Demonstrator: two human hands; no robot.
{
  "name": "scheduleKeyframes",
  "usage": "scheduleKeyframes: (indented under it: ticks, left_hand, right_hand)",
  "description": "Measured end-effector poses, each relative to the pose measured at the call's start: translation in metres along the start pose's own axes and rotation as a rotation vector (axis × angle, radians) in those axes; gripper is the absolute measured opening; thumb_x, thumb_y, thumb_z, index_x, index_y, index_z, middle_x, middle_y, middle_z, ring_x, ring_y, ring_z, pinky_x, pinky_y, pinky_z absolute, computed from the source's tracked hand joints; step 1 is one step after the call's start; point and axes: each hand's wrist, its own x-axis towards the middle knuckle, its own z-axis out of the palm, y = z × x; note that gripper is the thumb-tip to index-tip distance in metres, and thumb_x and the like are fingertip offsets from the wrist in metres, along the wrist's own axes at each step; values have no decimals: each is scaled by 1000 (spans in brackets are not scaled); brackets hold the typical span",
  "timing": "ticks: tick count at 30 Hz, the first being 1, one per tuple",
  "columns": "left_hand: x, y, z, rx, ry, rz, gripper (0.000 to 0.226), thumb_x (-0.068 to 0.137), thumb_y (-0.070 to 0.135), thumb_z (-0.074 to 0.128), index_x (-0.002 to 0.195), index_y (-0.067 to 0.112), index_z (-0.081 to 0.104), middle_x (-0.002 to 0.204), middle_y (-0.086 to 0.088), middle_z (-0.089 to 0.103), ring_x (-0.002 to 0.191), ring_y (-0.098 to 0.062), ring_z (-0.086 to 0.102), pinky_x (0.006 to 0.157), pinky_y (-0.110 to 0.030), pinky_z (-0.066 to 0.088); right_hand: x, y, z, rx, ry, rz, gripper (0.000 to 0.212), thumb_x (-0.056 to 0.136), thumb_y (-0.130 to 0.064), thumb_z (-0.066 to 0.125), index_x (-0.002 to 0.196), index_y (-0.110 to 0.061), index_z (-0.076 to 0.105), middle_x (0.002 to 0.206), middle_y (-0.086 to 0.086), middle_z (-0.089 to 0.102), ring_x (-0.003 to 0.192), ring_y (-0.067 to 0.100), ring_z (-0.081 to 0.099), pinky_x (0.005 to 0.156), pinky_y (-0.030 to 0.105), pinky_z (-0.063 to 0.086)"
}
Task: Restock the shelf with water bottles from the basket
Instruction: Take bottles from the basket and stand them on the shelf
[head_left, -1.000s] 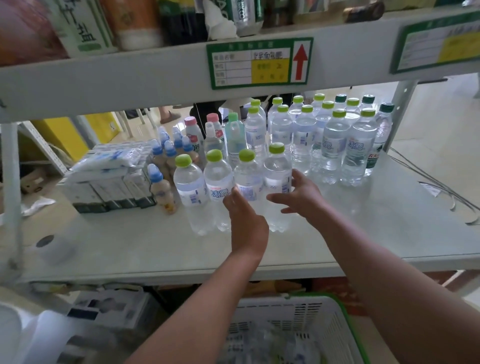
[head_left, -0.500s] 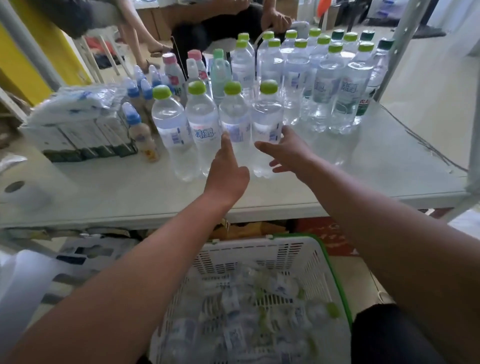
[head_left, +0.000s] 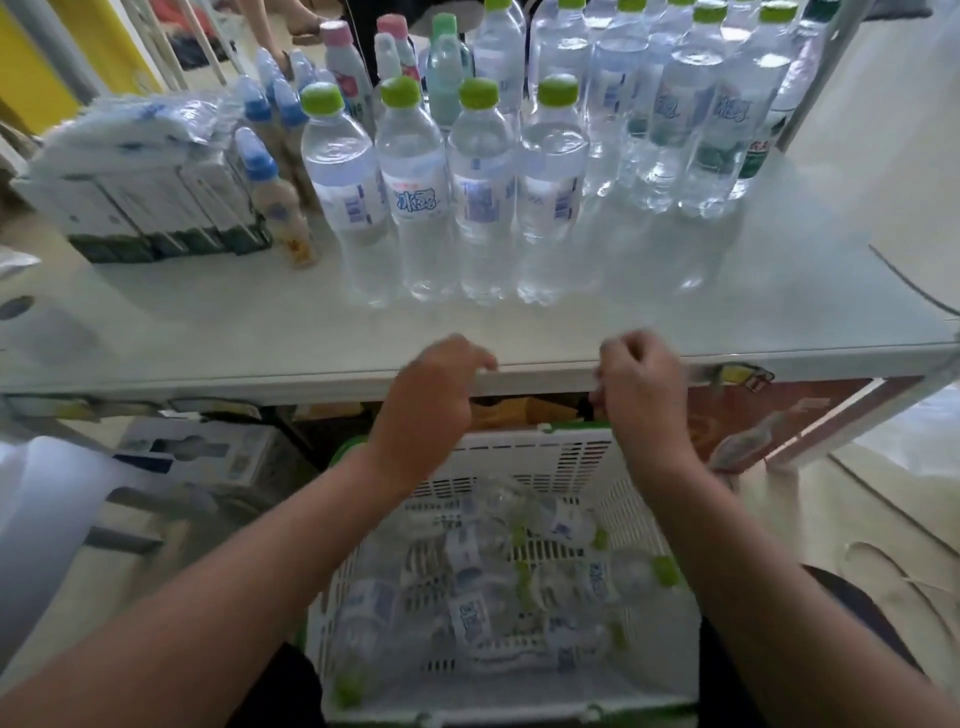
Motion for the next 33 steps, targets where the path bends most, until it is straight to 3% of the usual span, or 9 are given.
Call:
scheduleKeyframes:
  ticks: [3,7,10,14,17,21,26,30,33]
  left_hand:
    - [-70,-30,21,323,-727,132,50,76,-9,50,117,18,63,114,-6,62,104,-26,56,86,-41,50]
    - [-148,-76,18,451,-1203,23,42,63,47,76,103,38,67,102,5,66,100,-24,65,75,-22,51]
    - [-178,-116,29,746,-1131,264,50,46,46,87,92,50,67,102,14,69,91,-15,69,67,-26,57]
    - [-180,-118,40,742,-1303,491,49,63,38,82,105,50,61,113,19,64,112,-16,62,92,-37,51]
    - [-182,-120,47,608,-1323,637,40,94,15,53,129,35,49,142,9,46,142,-23,28,116,-46,16]
    - [-178,-119,53,527,-1373,548,44,94,2,50,131,27,48,146,3,40,145,-23,16,117,-52,4]
    - [-171,-112,48,439,-1367,412,53,89,-5,51,131,27,50,145,4,42,143,-21,22,115,-51,6]
    - [-173,-114,52,178,-1114,215,57,82,1,52,128,34,48,137,7,50,131,-18,41,104,-43,34]
    - [-174,-108,58,-100,-861,-76,41,80,25,52,119,38,50,125,0,61,116,-18,54,97,-34,46]
  right_hand:
    - [-64,101,14,319,-242,696,26,93,-21,44,68,-14,44,52,3,48,40,15,45,38,22,38]
    - [-106,183,25,624,57,1049,26,94,-8,45,68,-11,40,34,5,35,25,13,32,28,17,37]
    - [-102,189,27,659,230,1065,8,93,-11,54,100,-9,52,75,13,50,63,20,50,34,21,48]
    - [-85,200,29,598,311,1076,40,83,-22,70,117,-10,52,115,11,55,86,22,56,59,33,47]
    - [-78,221,26,564,453,990,92,63,-25,85,140,-19,35,139,6,49,108,28,59,77,39,53]
    - [-73,218,27,504,450,876,105,63,-20,86,148,-22,25,148,5,40,125,26,50,89,42,50]
    - [-67,223,24,428,418,830,95,60,-17,86,142,-13,39,138,7,51,111,24,56,92,47,51]
    - [-58,285,23,339,430,789,117,31,-38,88,137,-17,43,133,6,57,112,26,59,92,50,52]
    - [-71,243,31,203,387,761,91,48,-31,88,130,-15,51,129,9,60,113,31,59,97,48,49]
